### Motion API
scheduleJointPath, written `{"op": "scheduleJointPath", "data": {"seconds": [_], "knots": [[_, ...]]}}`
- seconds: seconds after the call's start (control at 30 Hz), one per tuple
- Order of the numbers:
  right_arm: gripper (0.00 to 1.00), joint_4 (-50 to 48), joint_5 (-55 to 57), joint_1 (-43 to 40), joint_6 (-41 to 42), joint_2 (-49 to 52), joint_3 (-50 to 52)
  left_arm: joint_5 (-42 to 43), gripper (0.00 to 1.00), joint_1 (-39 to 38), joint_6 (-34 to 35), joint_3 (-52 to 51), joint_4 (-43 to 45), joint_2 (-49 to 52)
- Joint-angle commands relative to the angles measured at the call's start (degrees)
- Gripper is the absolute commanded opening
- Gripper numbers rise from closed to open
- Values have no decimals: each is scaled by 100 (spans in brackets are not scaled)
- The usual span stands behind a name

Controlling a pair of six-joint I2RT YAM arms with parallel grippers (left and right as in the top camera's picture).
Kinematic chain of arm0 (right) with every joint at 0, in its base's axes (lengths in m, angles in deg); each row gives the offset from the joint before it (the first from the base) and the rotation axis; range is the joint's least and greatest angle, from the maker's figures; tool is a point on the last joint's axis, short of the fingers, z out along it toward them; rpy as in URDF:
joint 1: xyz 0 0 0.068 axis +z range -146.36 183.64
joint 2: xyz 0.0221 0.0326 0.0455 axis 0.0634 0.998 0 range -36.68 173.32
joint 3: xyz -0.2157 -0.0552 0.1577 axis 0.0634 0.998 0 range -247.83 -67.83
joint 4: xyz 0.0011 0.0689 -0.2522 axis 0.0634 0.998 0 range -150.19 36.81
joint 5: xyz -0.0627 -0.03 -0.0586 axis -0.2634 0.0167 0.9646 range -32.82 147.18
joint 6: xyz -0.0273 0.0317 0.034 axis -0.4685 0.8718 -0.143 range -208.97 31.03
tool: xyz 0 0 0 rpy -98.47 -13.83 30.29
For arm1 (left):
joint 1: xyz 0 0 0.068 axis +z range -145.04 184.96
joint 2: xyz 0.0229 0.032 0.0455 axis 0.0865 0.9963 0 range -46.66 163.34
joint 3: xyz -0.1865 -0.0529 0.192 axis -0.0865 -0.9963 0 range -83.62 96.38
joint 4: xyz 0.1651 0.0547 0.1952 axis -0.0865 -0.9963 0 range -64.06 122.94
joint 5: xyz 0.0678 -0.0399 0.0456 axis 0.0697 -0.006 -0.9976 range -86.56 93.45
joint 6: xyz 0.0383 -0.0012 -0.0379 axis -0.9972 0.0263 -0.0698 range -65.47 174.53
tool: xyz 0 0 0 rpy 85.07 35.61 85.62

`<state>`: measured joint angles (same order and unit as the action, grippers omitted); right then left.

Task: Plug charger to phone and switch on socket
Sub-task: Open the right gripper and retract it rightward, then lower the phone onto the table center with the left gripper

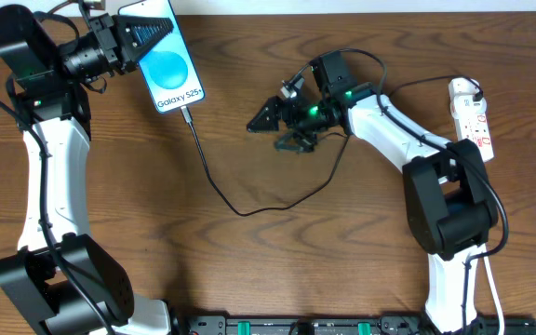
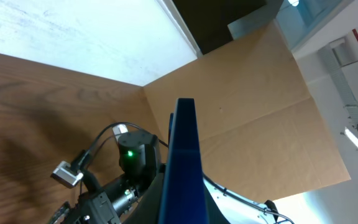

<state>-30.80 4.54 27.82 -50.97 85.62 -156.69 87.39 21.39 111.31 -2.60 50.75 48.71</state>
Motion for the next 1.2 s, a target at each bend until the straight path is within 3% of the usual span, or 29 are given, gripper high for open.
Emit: {"op": "scheduleJointPath", "data": {"seconds": [0.0, 0.33, 0.5, 0.83, 1.17], "knots": [[99, 319, 1106, -133, -468, -533, -28, 118, 7, -48, -7, -4, 26, -55], [99, 1598, 3724, -256, -420, -1921, -28, 4, 8, -540, -501, -468, 26, -55], [99, 2142, 4481, -256, -422, -2522, -28, -566, 8, -898, -588, -988, 26, -50], [99, 2697, 4868, -256, -424, -2791, -28, -1307, 8, -1696, -1353, -1663, -280, 197], [99, 2837, 4966, -256, -428, -2791, -28, -2199, 7, -2455, -1436, -1803, -579, 946]]}}
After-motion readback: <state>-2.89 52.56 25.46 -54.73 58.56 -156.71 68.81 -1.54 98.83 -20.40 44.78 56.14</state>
